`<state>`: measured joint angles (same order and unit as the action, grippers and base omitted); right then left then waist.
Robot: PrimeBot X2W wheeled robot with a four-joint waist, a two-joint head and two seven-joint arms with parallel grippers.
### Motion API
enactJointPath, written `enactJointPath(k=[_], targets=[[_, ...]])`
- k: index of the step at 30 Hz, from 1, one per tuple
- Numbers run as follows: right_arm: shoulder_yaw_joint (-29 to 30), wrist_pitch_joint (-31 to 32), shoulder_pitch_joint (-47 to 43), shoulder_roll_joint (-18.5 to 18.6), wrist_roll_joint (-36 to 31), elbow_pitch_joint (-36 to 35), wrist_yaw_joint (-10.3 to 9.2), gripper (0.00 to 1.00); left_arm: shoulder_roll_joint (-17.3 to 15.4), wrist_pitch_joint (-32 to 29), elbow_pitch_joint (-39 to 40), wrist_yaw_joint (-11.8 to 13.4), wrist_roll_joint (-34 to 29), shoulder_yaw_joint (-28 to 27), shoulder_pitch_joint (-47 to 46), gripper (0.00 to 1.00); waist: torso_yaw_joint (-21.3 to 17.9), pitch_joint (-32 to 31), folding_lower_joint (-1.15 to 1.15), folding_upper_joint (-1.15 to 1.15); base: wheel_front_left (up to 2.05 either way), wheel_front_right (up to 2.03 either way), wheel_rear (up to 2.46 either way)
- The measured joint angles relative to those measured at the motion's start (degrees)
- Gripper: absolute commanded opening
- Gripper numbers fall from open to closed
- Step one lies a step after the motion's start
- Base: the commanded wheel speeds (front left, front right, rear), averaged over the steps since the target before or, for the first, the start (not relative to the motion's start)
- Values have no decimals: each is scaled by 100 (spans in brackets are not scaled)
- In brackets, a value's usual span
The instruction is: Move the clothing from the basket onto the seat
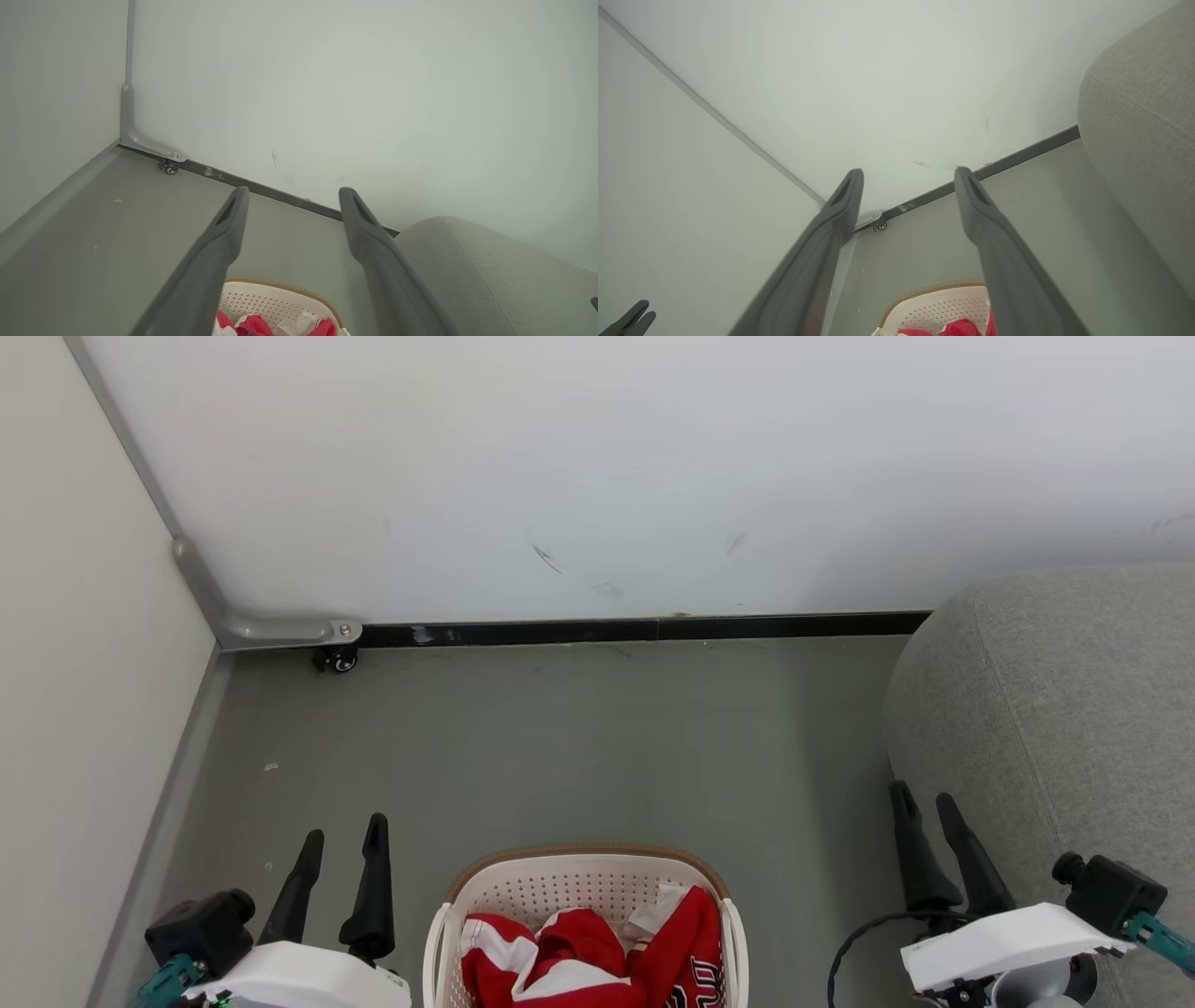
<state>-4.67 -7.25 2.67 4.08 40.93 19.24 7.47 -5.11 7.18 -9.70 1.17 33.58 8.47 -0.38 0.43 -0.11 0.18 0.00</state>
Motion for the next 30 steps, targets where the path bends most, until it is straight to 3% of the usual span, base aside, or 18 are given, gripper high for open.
enactJointPath(k=[30], targets=[[-113, -354, 118, -77, -2431, 288, 1, 100, -43, 505, -1, 541, -2190, 435, 41, 100, 14, 26, -13, 0, 0, 0, 0]])
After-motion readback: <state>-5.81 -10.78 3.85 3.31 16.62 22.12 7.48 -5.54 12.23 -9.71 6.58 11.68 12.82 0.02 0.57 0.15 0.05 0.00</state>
